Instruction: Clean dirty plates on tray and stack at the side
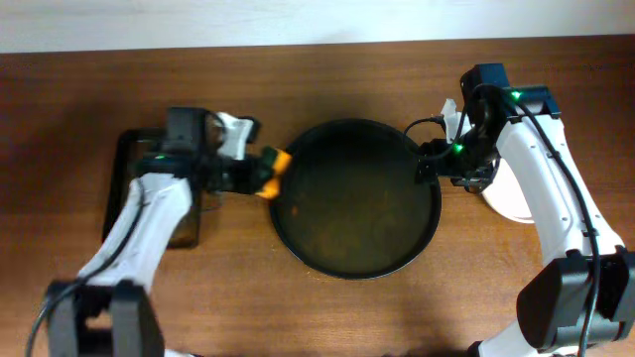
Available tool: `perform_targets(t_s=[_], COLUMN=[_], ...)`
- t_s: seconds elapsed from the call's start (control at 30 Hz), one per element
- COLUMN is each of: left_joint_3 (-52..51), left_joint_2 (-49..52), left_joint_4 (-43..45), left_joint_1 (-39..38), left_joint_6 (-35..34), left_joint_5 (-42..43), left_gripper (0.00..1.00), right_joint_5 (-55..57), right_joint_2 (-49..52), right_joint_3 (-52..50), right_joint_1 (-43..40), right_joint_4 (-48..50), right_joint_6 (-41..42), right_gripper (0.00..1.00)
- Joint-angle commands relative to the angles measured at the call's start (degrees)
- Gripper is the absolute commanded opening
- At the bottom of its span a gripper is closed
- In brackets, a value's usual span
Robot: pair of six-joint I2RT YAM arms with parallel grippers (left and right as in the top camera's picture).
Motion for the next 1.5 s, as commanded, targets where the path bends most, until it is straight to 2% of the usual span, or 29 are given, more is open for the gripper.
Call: perform_targets(t_s=[0.0, 0.17, 0.2, 0.3, 0.33, 0.53, 0.63, 0.73, 0.77, 0.8, 0.83, 0.87, 1.23, 1.4, 1.47], left_joint_3=[-0.7, -0.7, -0.7, -0.7, -0.7, 1.1, 1.1, 1.1, 1.1, 1.1, 1.0, 1.0, 1.0, 2.8, 2.9], left_joint_2=[8.2, 15.7, 16.8, 19.3, 19.5, 16.3, 12.2, 8.5, 7.8, 7.7, 7.9, 8.2, 12.9, 6.9, 5.6], left_joint_4=[4.3, 9.5, 9.4, 9.4, 9.4, 9.0, 8.2, 7.8, 7.7, 7.7, 7.4, 6.7, 5.9, 6.0, 5.9], left_joint_1=[-6.5, -10.7, -10.8, -10.8, -10.8, -10.8, -11.5, -14.4, -16.0, -17.2, -19.1, -20.9, -22.4, -22.4, -22.4], left_joint_6=[2.6, 0.5, 0.5, 0.6, 0.5, 0.5, 0.4, 0.4, 0.4, 0.3, -1.1, -2.1, -2.5, -2.5, -2.5], left_joint_5=[6.4, 1.3, -0.6, -4.0, -4.8, -6.0, -14.4, -20.3, -21.5, -22.5, -25.2, -28.8, -30.9, -31.1, -34.2], left_gripper=[0.0, 0.01, 0.05, 0.65, 0.72, 0.71, 0.72, 0.7, 0.59, 0.39, 0.11, 0.01, 0.01, 0.01, 0.01], right_joint_5=[0.5, 0.5, 0.5, 0.5, 0.5, 0.5, 0.5, 0.5, 0.5, 0.5, 0.5, 0.5, 0.5, 0.5, 0.5], right_joint_2=[-1.6, -1.6, -1.6, -1.6, -1.6, -1.6, -1.6, -1.6, -1.6, -1.6, -1.6, -1.6, -1.6, -1.6, -1.6], right_joint_3=[0.7, 0.7, 0.7, 0.7, 0.7, 0.7, 0.7, 0.7, 0.7, 0.7, 0.7, 0.5, 0.4, 0.4, 0.4], right_joint_1=[0.3, 0.3, 0.3, 0.3, 0.3, 0.3, 0.3, 0.3, 0.3, 0.3, 0.3, 0.3, 0.3, 0.3, 0.3], right_joint_4=[0.0, -0.1, -0.2, -0.2, -0.4, -0.7, -0.7, -0.7, -0.7, -0.8, -0.9, -0.9, -0.9, -1.1, -1.1], right_joint_6=[-0.2, -0.2, -0.2, -0.2, -0.2, -0.2, -0.2, -0.2, -0.2, -0.2, -0.2, -0.2, -0.2, -0.2, -0.2], right_gripper=[0.75, 0.75, 0.75, 0.75, 0.75, 0.75, 0.75, 0.75, 0.75, 0.75, 0.75, 0.75, 0.75, 0.74, 0.75])
